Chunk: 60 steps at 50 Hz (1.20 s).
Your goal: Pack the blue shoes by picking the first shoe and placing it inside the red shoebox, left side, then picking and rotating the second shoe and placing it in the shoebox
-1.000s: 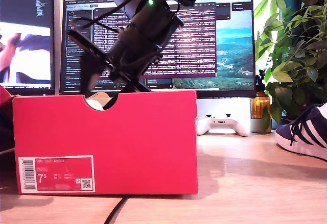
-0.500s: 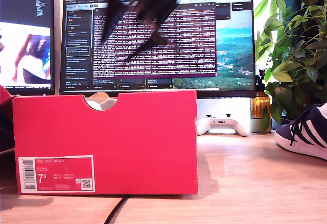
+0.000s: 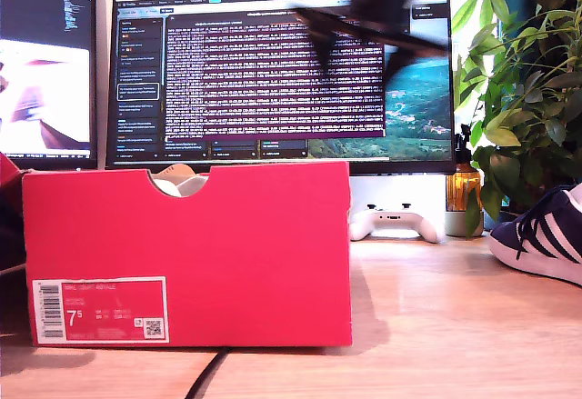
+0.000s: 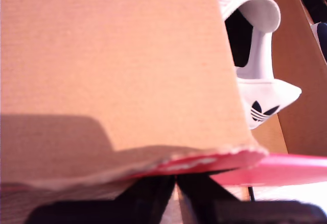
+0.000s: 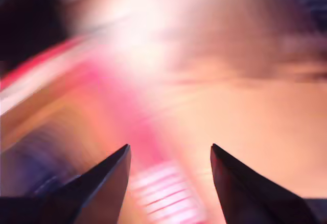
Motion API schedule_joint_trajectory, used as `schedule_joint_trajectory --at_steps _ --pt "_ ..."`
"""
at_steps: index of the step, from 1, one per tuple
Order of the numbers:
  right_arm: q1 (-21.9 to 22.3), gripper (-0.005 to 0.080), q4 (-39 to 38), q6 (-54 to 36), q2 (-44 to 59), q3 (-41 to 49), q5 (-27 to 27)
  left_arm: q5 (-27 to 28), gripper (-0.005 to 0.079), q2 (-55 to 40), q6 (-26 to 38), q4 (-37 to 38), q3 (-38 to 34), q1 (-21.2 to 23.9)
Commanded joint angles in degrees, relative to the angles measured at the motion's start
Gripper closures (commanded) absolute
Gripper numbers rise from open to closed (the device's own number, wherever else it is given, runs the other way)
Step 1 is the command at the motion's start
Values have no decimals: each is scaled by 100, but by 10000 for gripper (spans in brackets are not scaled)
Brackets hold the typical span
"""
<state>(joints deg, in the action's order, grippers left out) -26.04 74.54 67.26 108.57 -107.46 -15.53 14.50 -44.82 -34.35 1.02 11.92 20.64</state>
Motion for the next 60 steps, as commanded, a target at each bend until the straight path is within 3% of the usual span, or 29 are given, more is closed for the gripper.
schedule_joint_trajectory --at_steps 1,8,15,36,60 --pt "166 301 378 575 44 103 -221 0 762 -20 28 -37 -33 26" --pt "415 297 380 520 -2 184 -77 0 762 -17 28 -37 -33 26" --pt "459 219 380 682 -83 380 -48 0 762 -20 28 -37 -33 26" --pt "643 192 380 1759 -1473 2632 -157 0 762 -20 28 -31 -33 20" --pt "737 164 380 2809 -2728 3711 -264 0 762 -20 28 -11 -33 20"
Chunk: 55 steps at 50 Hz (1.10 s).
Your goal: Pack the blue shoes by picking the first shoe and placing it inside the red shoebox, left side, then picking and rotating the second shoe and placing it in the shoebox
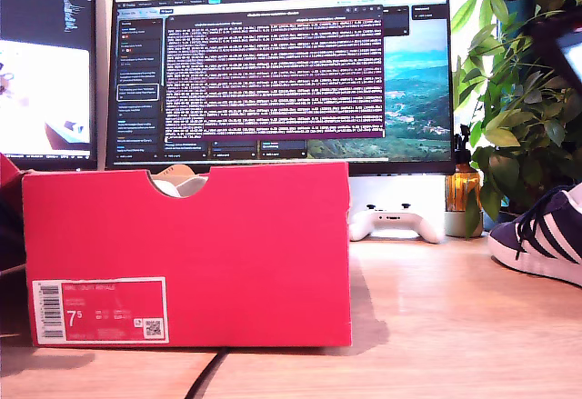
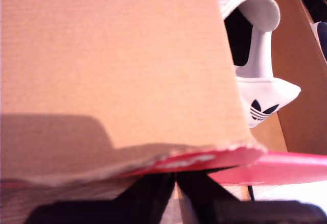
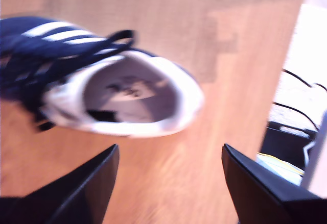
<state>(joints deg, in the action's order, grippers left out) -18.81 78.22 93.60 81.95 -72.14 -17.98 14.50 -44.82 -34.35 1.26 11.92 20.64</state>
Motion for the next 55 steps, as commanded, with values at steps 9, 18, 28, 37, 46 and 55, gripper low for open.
schedule_joint_trajectory --at_steps 9,18,28,37,46,55 --pt "13 165 11 483 -87 459 -57 -2 762 -20 28 4 -33 20" --pt "72 183 -33 704 -87 599 -205 -2 762 -20 28 74 -33 20" --pt "280 183 -887 496 -87 1025 13 -2 762 -20 28 87 -33 20" --pt "472 183 -1261 533 -85 1375 31 -2 762 -20 28 85 -33 20" --pt "669 185 -1856 435 -83 1784 181 -2 762 -20 28 87 -33 20" --pt "798 355 -2385 551 -74 2273 492 0 762 -20 28 87 -33 20"
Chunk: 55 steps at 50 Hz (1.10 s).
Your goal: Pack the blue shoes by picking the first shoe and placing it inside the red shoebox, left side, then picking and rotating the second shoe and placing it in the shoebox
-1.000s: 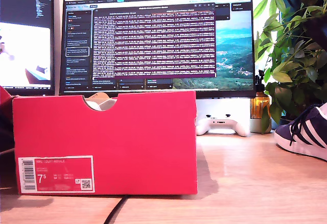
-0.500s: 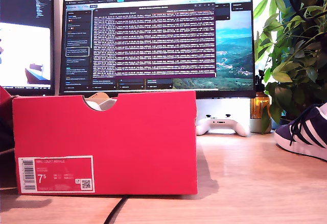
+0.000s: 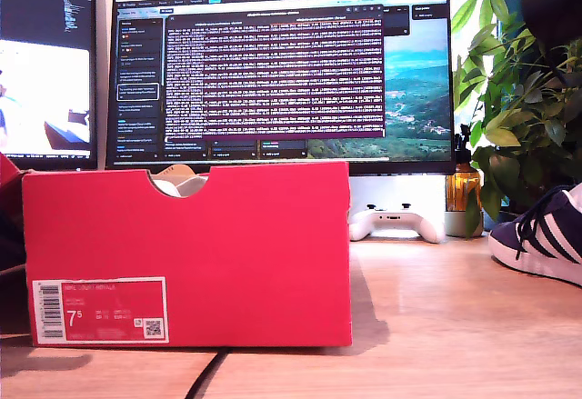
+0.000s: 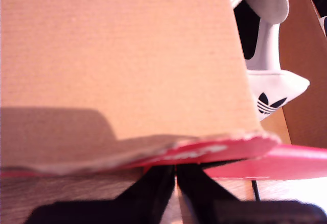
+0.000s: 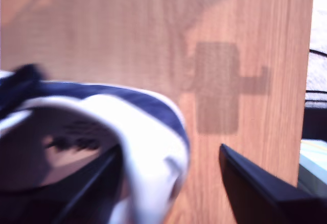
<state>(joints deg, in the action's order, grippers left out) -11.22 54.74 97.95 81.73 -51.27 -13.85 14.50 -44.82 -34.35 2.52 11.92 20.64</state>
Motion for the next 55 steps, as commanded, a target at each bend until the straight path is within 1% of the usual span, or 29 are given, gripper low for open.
schedule_joint_trajectory --at_steps 1,6,12,19,22,25,30,31,32,34,35,36,37,38,39,41,42,43,44,46,47,48,49,50,55 --pt "52 390 -79 127 -52 229 118 -2 762 -20 28 -39 -33 20" --pt "122 610 -199 90 -52 319 280 0 762 -20 28 -42 -33 20" --pt "212 765 -131 46 -55 232 284 0 762 -20 28 -39 -33 20" --pt "264 765 48 -219 -127 -72 273 -2 762 -20 28 -42 -33 20" --pt "269 765 39 -699 -188 -297 256 -2 762 -20 28 -39 -33 20" --pt "269 765 35 -1110 -262 -570 -7 0 762 -20 28 -42 -33 20" --pt "269 765 -87 -2581 -348 -1115 -387 -2 762 -20 28 -42 -33 20" --pt "269 765 -101 -2938 -356 -1220 -413 -2 762 -20 28 -39 -33 20" --pt "269 765 -120 -2938 -369 -1329 -437 -2 762 -20 28 -39 -33 20" --pt "269 765 -195 -3746 -372 -1517 -428 0 762 -20 28 -42 -33 20" --pt "269 765 -258 -3945 -372 -1624 -400 -2 762 -20 28 -42 -33 20" --pt "269 765 -317 -4188 -372 -1722 -352 -2 762 -20 28 -42 -33 20" --pt "269 765 -356 -4690 -372 -1814 -251 0 762 -20 28 -39 -33 20" --pt "269 765 -393 -4979 -372 -1923 -157 0 762 -20 28 -37 -33 20" --pt "273 765 -426 -5178 -372 -2011 -136 -2 762 -20 28 -39 -33 20" --pt "275 765 -529 -5702 -372 -2249 151 -2 762 -20 28 -42 -33 20" --pt "275 765 -623 -5742 -372 -2347 221 0 762 -20 28 -39 -33 20" --pt "278 764 -745 -6109 -372 -2439 319 -2 762 -20 28 -39 -33 20" --pt "275 765 -1360 -7029 -369 -2789 977 -2 762 -20 28 -39 -33 20" --pt "273 765 -1602 -7639 -367 -2903 1252 -2 762 -20 28 -39 -33 20" --pt "273 765 -1727 -7829 -363 -2944 1379 -2 762 -20 28 -42 -33 20" --pt "269 765 -1858 -7829 -358 -2977 1537 -2 762 -20 28 -37 -33 20" --pt "267 765 -1969 -8244 -358 -3001 1692 -2 762 -20 28 -35 -33 20" --pt "264 765 -2081 -8478 -358 -3023 1858 -2 762 -20 28 -37 -33 20" --pt "260 765 -2509 -9263 -350 -3060 2590 0 762 -20 28 -37 -33 20"
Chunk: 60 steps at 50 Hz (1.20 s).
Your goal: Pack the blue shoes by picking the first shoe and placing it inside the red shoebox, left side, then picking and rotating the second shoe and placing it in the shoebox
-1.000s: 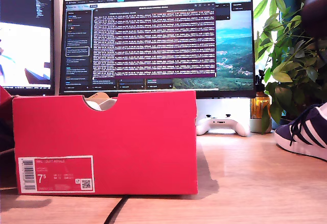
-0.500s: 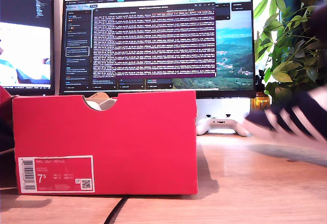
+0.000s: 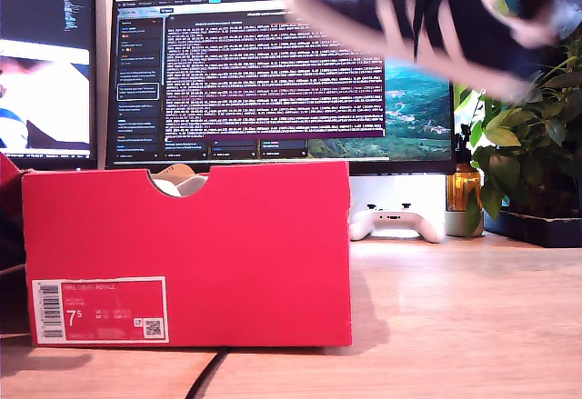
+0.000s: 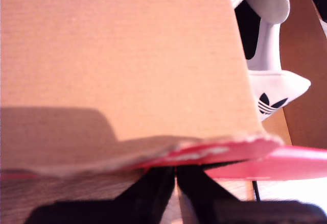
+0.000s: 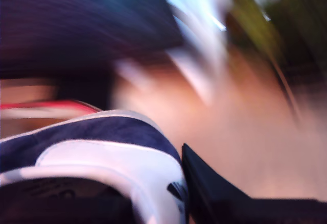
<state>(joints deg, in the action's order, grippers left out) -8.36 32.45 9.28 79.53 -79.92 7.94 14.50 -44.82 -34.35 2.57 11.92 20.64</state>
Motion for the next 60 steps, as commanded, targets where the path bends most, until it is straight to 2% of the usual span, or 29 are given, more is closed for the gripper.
schedule_joint_trajectory --at_steps 1,6,13,22,28,40,51,60 --pt "-26 765 -334 -396 -118 -197 527 0 762 -20 28 -39 -33 20" --pt "-42 765 -765 -811 -28 -197 955 -2 762 -17 28 -42 -33 20" --pt "-273 765 -1119 -1447 146 -210 1019 -2 762 -17 28 -42 -33 20" --pt "-715 765 -1115 -2319 566 -629 931 -2 762 -17 28 -42 -33 20" --pt "-1082 765 -894 -2778 927 -1233 678 -2 762 -17 28 -42 -33 20" --pt "-1569 765 -358 -3716 1727 -2337 -243 -2 762 -17 28 -42 -33 20" --pt "-1867 765 -140 -4131 2155 -2411 -1012 -2 762 -17 28 -42 -33 20" --pt "-2037 765 0 -4236 2516 -2411 -1152 0 762 -17 28 -44 -33 20"
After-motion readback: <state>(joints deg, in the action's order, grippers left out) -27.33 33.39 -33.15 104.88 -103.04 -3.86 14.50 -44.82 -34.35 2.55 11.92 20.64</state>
